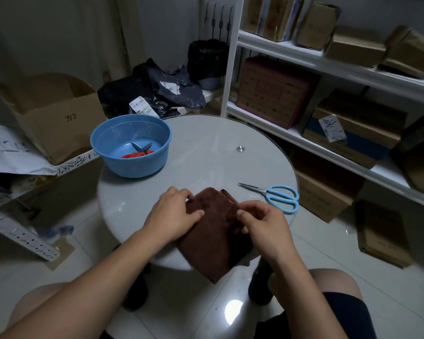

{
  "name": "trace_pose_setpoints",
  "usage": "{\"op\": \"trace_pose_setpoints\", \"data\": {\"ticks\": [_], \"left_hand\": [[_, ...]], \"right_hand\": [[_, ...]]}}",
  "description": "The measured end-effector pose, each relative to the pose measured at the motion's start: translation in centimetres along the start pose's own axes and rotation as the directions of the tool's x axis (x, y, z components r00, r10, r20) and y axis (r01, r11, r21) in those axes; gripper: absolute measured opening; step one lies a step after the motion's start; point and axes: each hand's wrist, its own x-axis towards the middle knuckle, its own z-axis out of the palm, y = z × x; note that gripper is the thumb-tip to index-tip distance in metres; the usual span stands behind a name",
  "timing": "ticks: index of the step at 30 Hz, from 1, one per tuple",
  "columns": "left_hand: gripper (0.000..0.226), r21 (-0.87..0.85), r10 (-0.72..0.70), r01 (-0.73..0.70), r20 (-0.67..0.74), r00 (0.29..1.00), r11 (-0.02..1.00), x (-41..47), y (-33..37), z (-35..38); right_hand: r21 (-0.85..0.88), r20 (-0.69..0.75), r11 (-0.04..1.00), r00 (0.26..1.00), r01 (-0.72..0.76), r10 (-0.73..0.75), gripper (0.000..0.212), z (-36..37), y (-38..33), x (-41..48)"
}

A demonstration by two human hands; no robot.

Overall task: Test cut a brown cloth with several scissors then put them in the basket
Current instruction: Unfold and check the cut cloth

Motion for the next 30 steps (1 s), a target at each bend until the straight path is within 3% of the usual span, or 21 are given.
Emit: {"op": "trace_pose_setpoints", "data": {"ticks": [3, 7, 12, 16, 18, 20, 24, 28, 30], "left_hand": [[0.054, 0.079, 0.0, 0.004, -0.059, 0.998, 0.997, -0.3, 0.8, 0.2], [0.076, 0.088, -0.195, 0.19, 0.043, 0.98, 0.978, 0.6, 1.4, 0.5], [0.036, -0.17, -0.299, 0.334, 0.203, 0.933, 0.927, 1.5, 2.4, 0.0], [0.019, -0.366, -0.27, 0.336, 0.221, 0.937, 0.868, 0.6, 3.6, -0.7], [0.011, -0.444, -0.236, 0.329, 0.252, 0.938, 0.833, -0.7, 4.3, -1.4], [0.009, -0.529, -0.18, 0.314, 0.289, 0.94, 0.788, -2.2, 5.1, -2.2], [0.017, -0.738, -0.059, 0.28, 0.311, 0.949, 0.613, -4.9, 6.4, -3.3], [0.028, -0.9, 0.045, 0.287, 0.318, 0.947, 0.327, -6.6, 7.3, -4.1], [0.033, -0.93, 0.039, 0.271, 0.289, 0.957, 0.248, -6.6, 7.5, -4.3]], "right_hand": [[-0.113, -0.101, 0.994, 0.995, -0.009, -0.002, 0.013, -2.8, 0.5, 1.3], [-0.219, -0.042, 0.975, 0.999, -0.016, 0.007, 0.015, -3.9, 1.2, 1.7], [-0.225, 0.1, 0.974, 0.995, 0.001, 0.022, 0.023, -1.7, 3.3, 0.1], [-0.076, -0.103, 0.995, 0.993, -0.066, 0.058, 0.019, -1.3, 4.3, -1.2], [-0.084, -0.185, 0.986, 0.975, -0.141, 0.124, 0.027, -1.4, 4.4, -2.3], [-0.096, -0.176, 0.976, 0.968, -0.195, 0.176, 0.041, -0.8, 4.8, -3.2], [-0.041, -0.084, 0.959, 0.958, -0.28, 0.275, 0.081, -0.1, 4.1, -4.7], [0.226, 0.038, 0.928, 0.955, -0.296, 0.296, 0.072, -0.7, 3.1, -5.7], [0.331, 0.069, 0.891, 0.95, -0.31, 0.305, 0.066, -1.2, 3.0, -5.4]]}}
